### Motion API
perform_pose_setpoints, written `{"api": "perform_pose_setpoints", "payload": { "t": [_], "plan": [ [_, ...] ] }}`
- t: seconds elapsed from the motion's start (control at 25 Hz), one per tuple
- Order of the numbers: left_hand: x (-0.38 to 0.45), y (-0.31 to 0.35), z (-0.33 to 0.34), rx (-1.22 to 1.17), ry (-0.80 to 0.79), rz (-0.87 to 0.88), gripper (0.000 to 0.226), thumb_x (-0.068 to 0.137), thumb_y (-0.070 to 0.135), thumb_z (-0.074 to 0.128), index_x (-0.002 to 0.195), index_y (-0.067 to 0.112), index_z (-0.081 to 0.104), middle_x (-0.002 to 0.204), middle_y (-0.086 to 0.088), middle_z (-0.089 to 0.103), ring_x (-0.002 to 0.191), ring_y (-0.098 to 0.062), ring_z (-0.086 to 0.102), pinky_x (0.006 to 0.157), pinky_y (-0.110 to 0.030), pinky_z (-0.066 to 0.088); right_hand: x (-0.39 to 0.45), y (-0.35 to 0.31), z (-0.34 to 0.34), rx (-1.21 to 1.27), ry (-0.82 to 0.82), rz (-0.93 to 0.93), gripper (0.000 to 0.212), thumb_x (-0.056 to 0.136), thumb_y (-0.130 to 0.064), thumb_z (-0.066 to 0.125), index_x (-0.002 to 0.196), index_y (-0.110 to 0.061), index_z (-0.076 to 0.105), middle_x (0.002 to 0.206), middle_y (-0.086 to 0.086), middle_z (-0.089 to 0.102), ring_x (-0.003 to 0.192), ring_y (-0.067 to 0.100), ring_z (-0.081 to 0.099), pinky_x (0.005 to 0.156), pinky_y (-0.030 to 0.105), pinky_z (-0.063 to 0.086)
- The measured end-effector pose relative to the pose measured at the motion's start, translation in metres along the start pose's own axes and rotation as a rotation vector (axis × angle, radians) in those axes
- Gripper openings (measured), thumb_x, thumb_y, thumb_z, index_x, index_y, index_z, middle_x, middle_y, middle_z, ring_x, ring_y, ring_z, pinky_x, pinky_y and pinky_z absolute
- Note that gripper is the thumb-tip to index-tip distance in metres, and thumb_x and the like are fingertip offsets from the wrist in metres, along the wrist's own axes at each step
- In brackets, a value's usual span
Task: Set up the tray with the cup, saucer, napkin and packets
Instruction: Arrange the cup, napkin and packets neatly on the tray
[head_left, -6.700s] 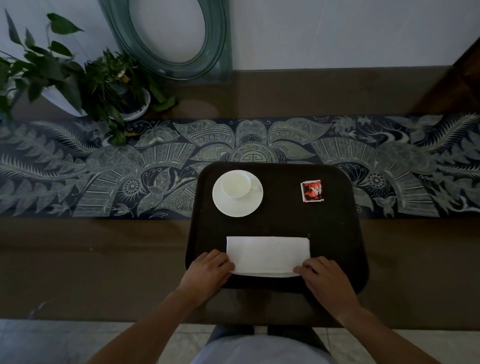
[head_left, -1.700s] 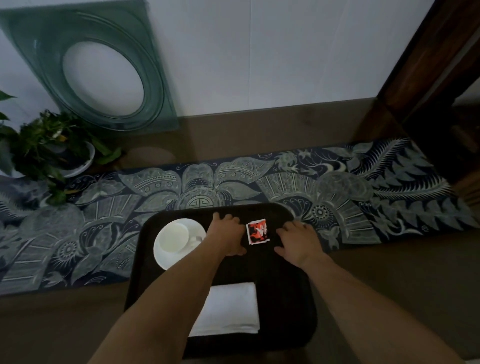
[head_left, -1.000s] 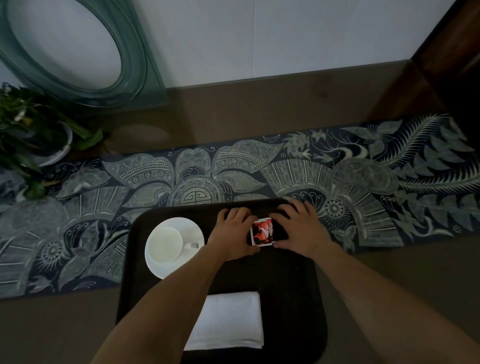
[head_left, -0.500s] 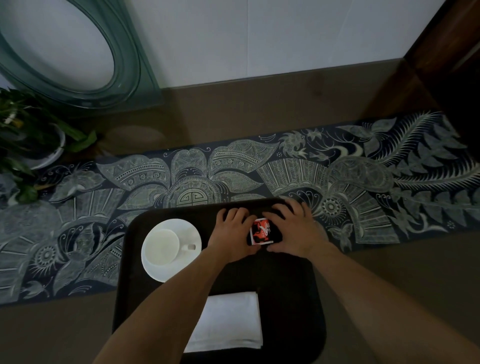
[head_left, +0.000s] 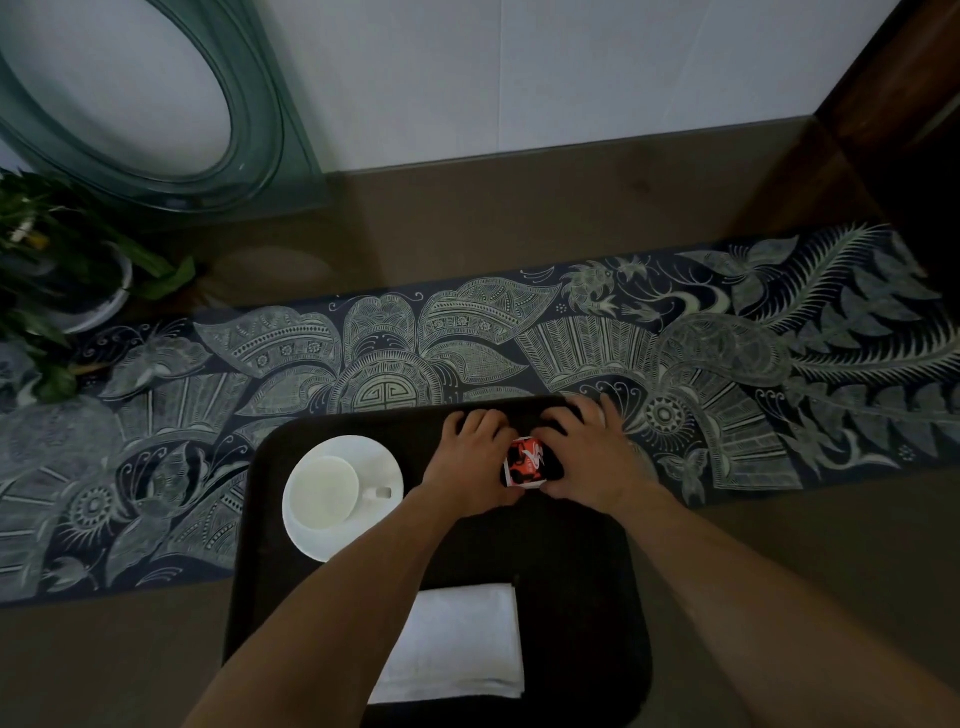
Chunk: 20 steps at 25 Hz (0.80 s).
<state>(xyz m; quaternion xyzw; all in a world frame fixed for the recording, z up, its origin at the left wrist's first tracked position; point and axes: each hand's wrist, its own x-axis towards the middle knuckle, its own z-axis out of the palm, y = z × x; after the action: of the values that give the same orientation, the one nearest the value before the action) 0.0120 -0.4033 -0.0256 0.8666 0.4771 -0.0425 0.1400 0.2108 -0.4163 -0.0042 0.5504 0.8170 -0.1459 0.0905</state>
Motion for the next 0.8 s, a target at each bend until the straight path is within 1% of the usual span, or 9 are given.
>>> {"api": "perform_pose_setpoints", "payload": {
  "t": [0.2,0.4,0.6,0.68,0.8],
  "plan": [
    [-0.001,-0.003,-0.001,0.017,-0.015,0.006,0.074,0.067,0.064,0.060,0.126,0.021,0.048,0.130,-0.003,0.044,0.124,-0.024,0.036,0.108,-0.049,0.023,0.003,-0.005,0.001,-0.003,0.009,-0.014,0.066,0.075,-0.056,0.065,0.133,-0.028,0.049,0.146,-0.003,0.035,0.143,0.027,0.010,0.117,0.059,-0.004],
    [-0.013,-0.015,-0.003,0.019,-0.016,-0.016,0.075,0.065,0.064,0.060,0.126,0.021,0.048,0.129,-0.003,0.045,0.124,-0.024,0.036,0.105,-0.046,0.024,0.010,-0.019,0.007,-0.003,0.041,-0.032,0.069,0.071,-0.055,0.068,0.132,-0.028,0.050,0.144,-0.002,0.039,0.141,0.028,0.017,0.117,0.056,0.002],
    [-0.024,-0.026,-0.007,0.067,-0.031,-0.023,0.077,0.066,0.064,0.059,0.127,0.019,0.049,0.129,-0.004,0.046,0.123,-0.025,0.037,0.105,-0.047,0.024,0.017,-0.036,0.014,0.058,0.035,-0.022,0.070,0.071,-0.053,0.070,0.133,-0.030,0.048,0.145,-0.002,0.038,0.141,0.028,0.016,0.118,0.057,0.002],
    [-0.026,-0.028,-0.008,0.089,-0.029,-0.026,0.077,0.066,0.064,0.058,0.127,0.019,0.049,0.129,-0.005,0.046,0.122,-0.026,0.038,0.105,-0.047,0.024,0.017,-0.039,0.015,0.069,0.036,-0.017,0.073,0.071,-0.053,0.070,0.135,-0.031,0.045,0.146,-0.002,0.037,0.142,0.028,0.015,0.118,0.057,0.001],
    [-0.030,-0.028,-0.006,0.074,-0.002,-0.042,0.078,0.065,0.063,0.060,0.128,0.019,0.048,0.128,-0.005,0.048,0.120,-0.027,0.040,0.104,-0.045,0.025,0.016,-0.042,0.016,0.094,0.053,0.000,0.084,0.071,-0.056,0.069,0.144,-0.035,0.032,0.149,-0.001,0.032,0.143,0.031,0.013,0.118,0.057,0.002]
  ]
}}
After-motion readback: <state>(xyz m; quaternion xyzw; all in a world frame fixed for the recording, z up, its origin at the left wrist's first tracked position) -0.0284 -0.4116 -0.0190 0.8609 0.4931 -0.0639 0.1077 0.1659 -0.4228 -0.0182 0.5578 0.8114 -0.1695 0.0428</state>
